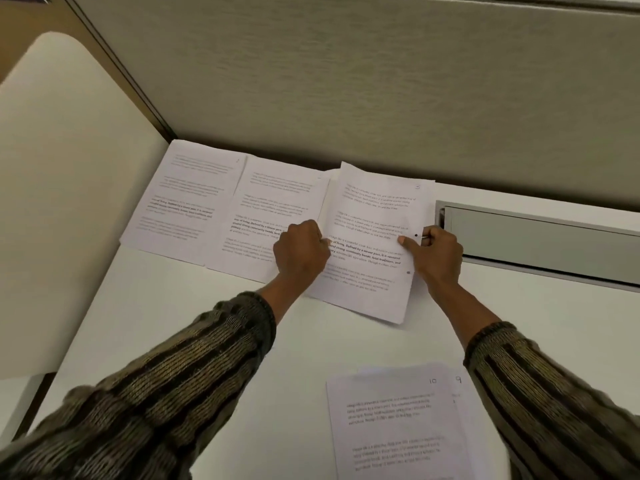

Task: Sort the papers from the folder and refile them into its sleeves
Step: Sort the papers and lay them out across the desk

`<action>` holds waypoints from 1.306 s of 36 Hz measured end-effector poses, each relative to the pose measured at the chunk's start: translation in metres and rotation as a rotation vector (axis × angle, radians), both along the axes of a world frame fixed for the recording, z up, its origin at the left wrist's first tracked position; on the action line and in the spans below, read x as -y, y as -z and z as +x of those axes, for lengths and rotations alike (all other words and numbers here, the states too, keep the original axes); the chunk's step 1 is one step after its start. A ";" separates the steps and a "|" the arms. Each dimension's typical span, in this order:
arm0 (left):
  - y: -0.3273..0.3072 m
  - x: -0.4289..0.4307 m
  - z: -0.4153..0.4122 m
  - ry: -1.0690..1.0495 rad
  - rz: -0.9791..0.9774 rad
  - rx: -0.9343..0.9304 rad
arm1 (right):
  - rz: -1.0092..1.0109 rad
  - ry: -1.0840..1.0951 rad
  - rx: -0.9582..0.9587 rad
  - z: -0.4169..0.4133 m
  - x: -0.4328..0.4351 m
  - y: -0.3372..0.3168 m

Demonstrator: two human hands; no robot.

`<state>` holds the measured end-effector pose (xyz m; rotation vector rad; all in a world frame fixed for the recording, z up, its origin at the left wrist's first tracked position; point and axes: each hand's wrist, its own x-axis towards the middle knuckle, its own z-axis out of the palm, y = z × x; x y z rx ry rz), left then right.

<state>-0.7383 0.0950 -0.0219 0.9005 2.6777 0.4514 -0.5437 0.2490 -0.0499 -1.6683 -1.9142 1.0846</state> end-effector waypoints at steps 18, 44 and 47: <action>0.001 -0.015 0.010 0.143 -0.246 -0.282 | 0.057 -0.122 0.200 -0.012 -0.005 0.010; -0.026 0.091 0.189 0.187 -0.162 0.095 | -0.118 -0.115 0.242 0.185 0.143 -0.025; -0.024 0.118 0.224 0.166 -0.186 0.206 | -0.129 -0.104 0.299 0.217 0.176 -0.025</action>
